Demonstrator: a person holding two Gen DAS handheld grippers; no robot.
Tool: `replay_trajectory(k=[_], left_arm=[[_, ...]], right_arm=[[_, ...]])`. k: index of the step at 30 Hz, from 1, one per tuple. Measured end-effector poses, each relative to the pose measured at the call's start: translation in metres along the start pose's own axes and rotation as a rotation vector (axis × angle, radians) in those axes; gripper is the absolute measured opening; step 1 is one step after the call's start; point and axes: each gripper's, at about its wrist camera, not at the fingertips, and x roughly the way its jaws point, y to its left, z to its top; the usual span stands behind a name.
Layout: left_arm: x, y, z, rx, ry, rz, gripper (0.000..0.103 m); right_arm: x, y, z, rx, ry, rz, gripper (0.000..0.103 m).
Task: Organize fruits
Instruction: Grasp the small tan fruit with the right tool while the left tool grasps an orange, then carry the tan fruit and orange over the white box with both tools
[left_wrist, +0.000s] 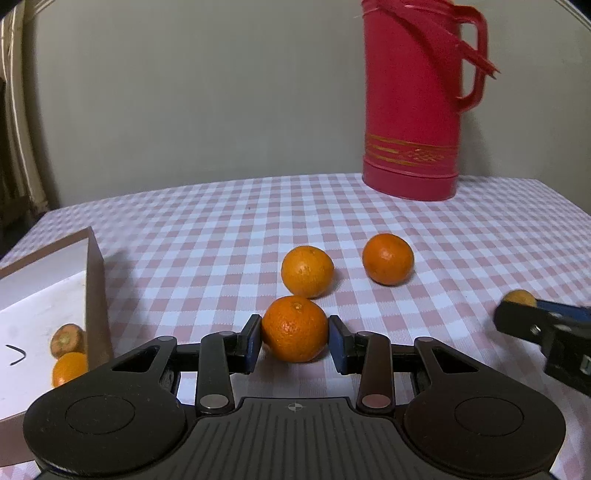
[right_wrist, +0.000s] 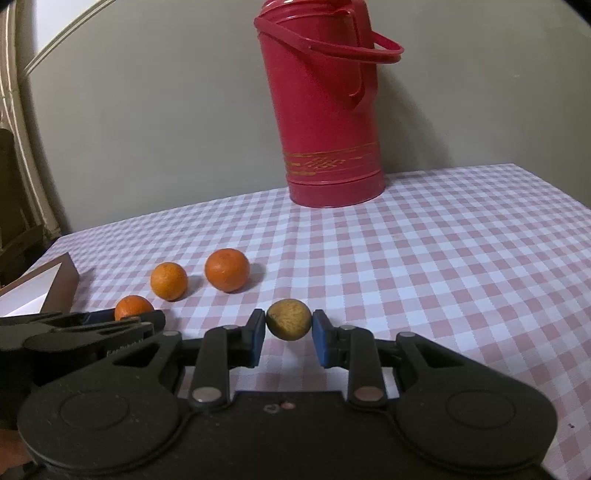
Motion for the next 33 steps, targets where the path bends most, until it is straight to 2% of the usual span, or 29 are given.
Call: replay_trajectory(k=[7, 21, 26, 33], left_arm=[[-0.021, 0.007, -0.011, 0.029, -0.004, -0.019, 0.038], [-0.074, 0.038, -0.031, 0.034, -0.004, -0.063, 0.038], [-0.094, 0.052, -0.044, 0.033, -0.013, -0.047, 0.038], [-0.128, 0.088, -0.053, -0.032, -0.074, 0.003, 0.038]], right_arm=[[-0.003, 0.009, -0.001, -0.027, 0.005, 0.039, 0.019], [-0.012, 0.036, -0.015, -0.085, 0.088, 0.173, 0.019], [-0.021, 0.056, -0.019, -0.118, 0.102, 0.241, 0.019], [-0.031, 0.093, -0.018, -0.171, 0.073, 0.325, 0.019]])
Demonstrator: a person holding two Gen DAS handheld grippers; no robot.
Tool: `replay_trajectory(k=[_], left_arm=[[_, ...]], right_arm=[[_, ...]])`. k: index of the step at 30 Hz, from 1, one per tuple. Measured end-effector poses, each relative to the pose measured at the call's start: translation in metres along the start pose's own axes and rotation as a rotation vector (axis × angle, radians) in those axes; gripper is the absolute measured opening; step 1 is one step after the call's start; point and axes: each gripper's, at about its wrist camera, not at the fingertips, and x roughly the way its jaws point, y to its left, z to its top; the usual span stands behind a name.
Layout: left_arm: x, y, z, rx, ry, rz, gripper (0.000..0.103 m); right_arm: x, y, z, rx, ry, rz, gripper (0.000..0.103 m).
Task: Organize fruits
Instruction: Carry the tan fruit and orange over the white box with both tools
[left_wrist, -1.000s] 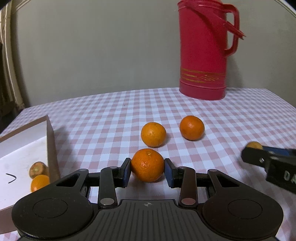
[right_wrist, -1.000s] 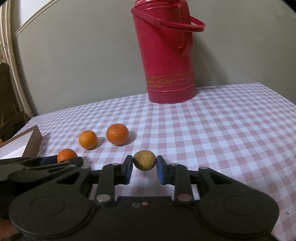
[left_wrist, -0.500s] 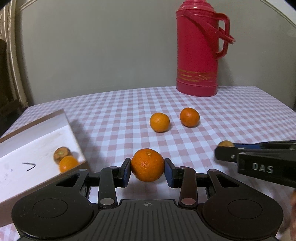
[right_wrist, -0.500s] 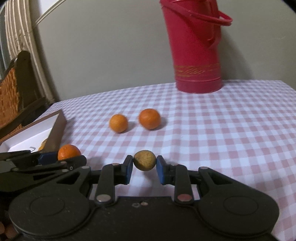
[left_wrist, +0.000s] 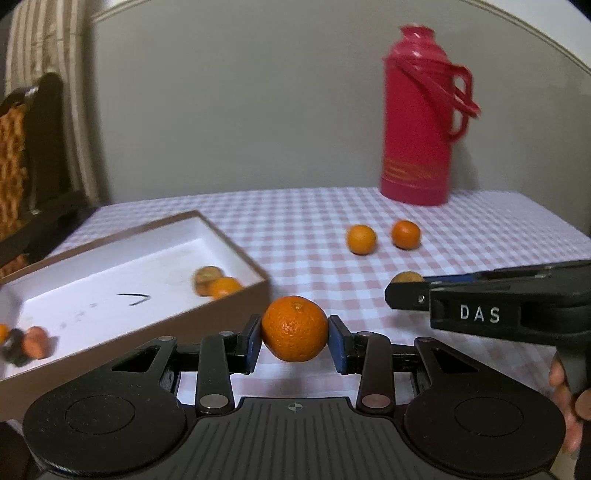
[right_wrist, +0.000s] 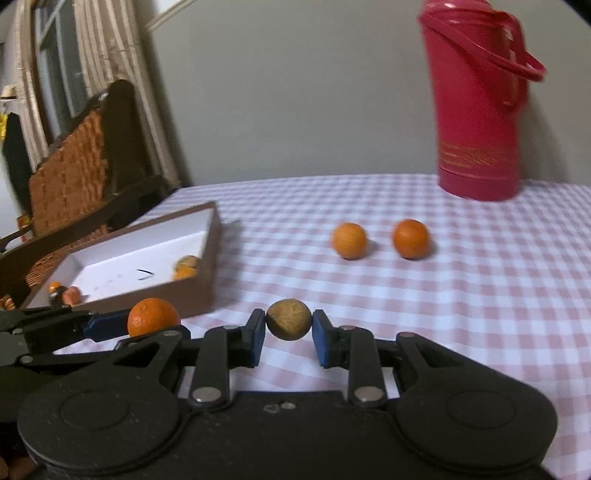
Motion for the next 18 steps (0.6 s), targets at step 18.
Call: replay_trajectory(k=[18], left_arm=[[-0.033, 0.075, -0.002, -0.121, -0.094, 0.162, 0.038]], right_arm=[[0.016, 0.068, 0.010, -0.089, -0.092, 0.118, 0.019]])
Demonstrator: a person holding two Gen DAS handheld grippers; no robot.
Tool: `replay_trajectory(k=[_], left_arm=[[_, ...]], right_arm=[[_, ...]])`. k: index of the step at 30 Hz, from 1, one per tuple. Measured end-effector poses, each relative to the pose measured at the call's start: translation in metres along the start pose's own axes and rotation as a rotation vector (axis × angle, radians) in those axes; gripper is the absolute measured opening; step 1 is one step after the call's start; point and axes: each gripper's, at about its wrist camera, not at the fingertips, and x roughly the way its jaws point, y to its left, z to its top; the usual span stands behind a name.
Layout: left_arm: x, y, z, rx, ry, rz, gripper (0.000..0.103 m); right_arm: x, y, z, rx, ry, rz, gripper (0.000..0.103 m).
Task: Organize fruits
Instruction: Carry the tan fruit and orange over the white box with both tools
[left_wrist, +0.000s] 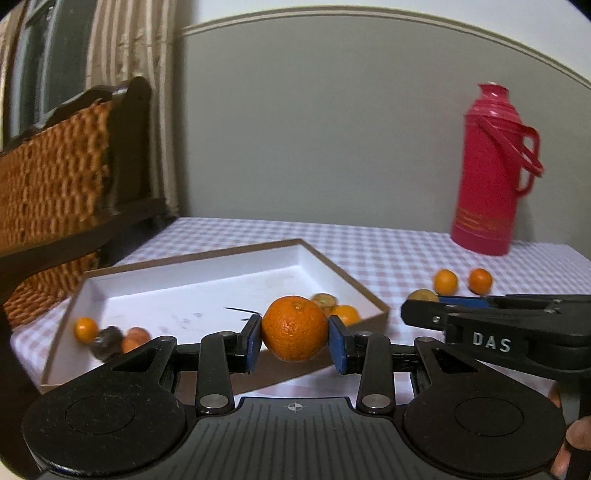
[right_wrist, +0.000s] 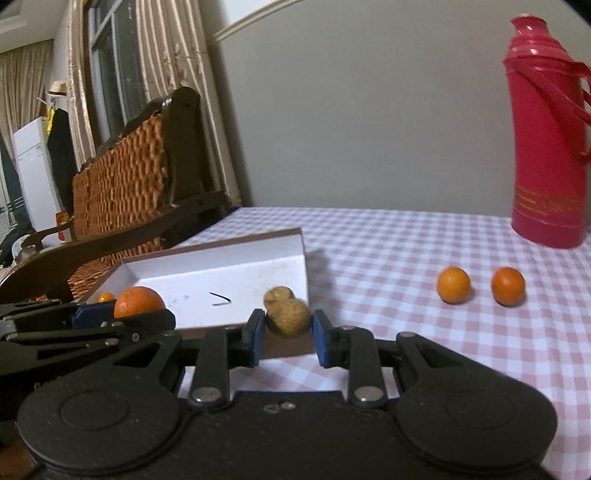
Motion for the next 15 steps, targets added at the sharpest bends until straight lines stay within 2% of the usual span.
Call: replay_trajectory(k=[15], left_arm=[[0.003, 0.051, 0.003, -0.094, -0.025, 0.143, 0.038]], right_arm=[[0.020, 0.025, 0.015, 0.000, -0.101, -0.006, 0.019]])
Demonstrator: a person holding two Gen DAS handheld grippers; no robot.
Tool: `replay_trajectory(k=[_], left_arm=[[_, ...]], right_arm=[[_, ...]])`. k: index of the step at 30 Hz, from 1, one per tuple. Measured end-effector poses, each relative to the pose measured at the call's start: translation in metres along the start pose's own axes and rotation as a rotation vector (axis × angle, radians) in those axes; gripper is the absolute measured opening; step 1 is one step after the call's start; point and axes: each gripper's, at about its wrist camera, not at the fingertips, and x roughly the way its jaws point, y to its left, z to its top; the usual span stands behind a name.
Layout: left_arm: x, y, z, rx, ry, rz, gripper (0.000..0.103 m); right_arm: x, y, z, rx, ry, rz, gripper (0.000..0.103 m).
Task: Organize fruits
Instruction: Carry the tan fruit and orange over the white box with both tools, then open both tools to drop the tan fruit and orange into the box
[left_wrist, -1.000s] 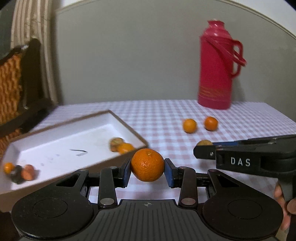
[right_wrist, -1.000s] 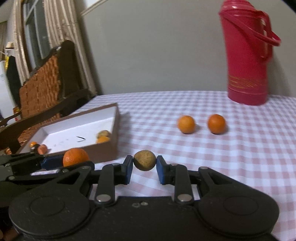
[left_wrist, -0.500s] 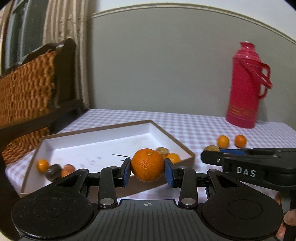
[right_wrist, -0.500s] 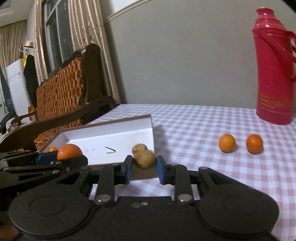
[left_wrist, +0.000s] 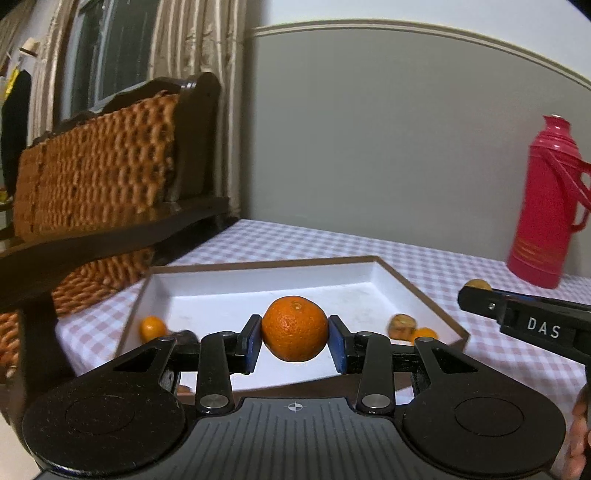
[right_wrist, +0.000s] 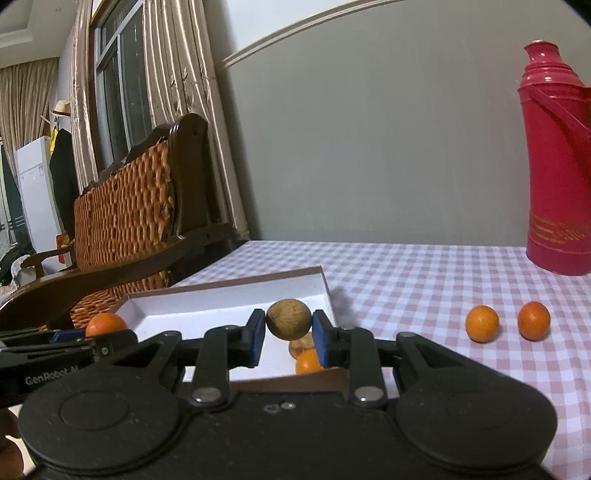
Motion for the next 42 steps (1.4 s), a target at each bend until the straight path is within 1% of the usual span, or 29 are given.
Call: replay_trajectory(k=[3, 7, 13, 19, 25, 29, 32, 33, 34, 35, 36, 37, 38, 39, 40, 42], left_arm=[[0.002, 0.005, 0.002, 0.006, -0.014, 0.028, 0.038], [0.009, 0.016, 0.008, -0.014, -0.023, 0.057, 0.038], [0.023, 0.033, 0.014, -0.043, -0.021, 0.112, 0.038], [0.041, 0.045, 0.016, -0.060, 0.005, 0.140, 0.038], [0.058, 0.052, 0.021, -0.072, 0.012, 0.157, 0.038], [0.073, 0.056, 0.023, -0.084, 0.030, 0.177, 0.039], [0.087, 0.057, 0.023, -0.088, 0.054, 0.200, 0.039], [0.093, 0.057, 0.022, -0.083, 0.062, 0.216, 0.039], [0.098, 0.058, 0.021, -0.081, 0.070, 0.234, 0.039], [0.102, 0.059, 0.020, -0.089, 0.081, 0.247, 0.048], [0.105, 0.060, 0.020, -0.100, 0.091, 0.247, 0.082], [0.105, 0.060, 0.021, -0.109, 0.091, 0.253, 0.100], [0.101, 0.061, 0.022, -0.115, 0.065, 0.271, 0.103], [0.097, 0.059, 0.024, -0.113, 0.032, 0.285, 0.103], [0.094, 0.059, 0.027, -0.105, 0.017, 0.283, 0.103], [0.090, 0.061, 0.030, -0.109, 0.007, 0.283, 0.103]], right_arm=[[0.005, 0.005, 0.002, -0.001, -0.012, -0.001, 0.019], [0.012, 0.012, 0.004, -0.017, -0.027, -0.008, 0.019], [0.028, 0.022, 0.005, -0.046, -0.024, -0.008, 0.019], [0.049, 0.023, 0.008, -0.024, 0.021, -0.012, 0.019], [0.068, 0.023, 0.011, -0.017, 0.040, -0.007, 0.019], [0.083, 0.027, 0.017, -0.030, 0.051, -0.002, 0.019], [0.095, 0.026, 0.022, -0.030, 0.067, -0.003, 0.022], [0.100, 0.027, 0.023, -0.038, 0.077, -0.014, 0.029], [0.103, 0.025, 0.023, -0.045, 0.086, -0.015, 0.048], [0.105, 0.024, 0.023, -0.047, 0.086, -0.013, 0.058], [0.103, 0.023, 0.023, -0.040, 0.060, -0.025, 0.072], [0.099, 0.022, 0.023, -0.037, 0.034, -0.036, 0.077], [0.095, 0.020, 0.024, -0.032, 0.009, -0.037, 0.079], [0.091, 0.018, 0.025, -0.024, -0.006, -0.031, 0.086], [0.089, 0.016, 0.026, -0.015, -0.017, -0.030, 0.092], [0.081, 0.012, 0.029, 0.002, -0.050, -0.023, 0.095]])
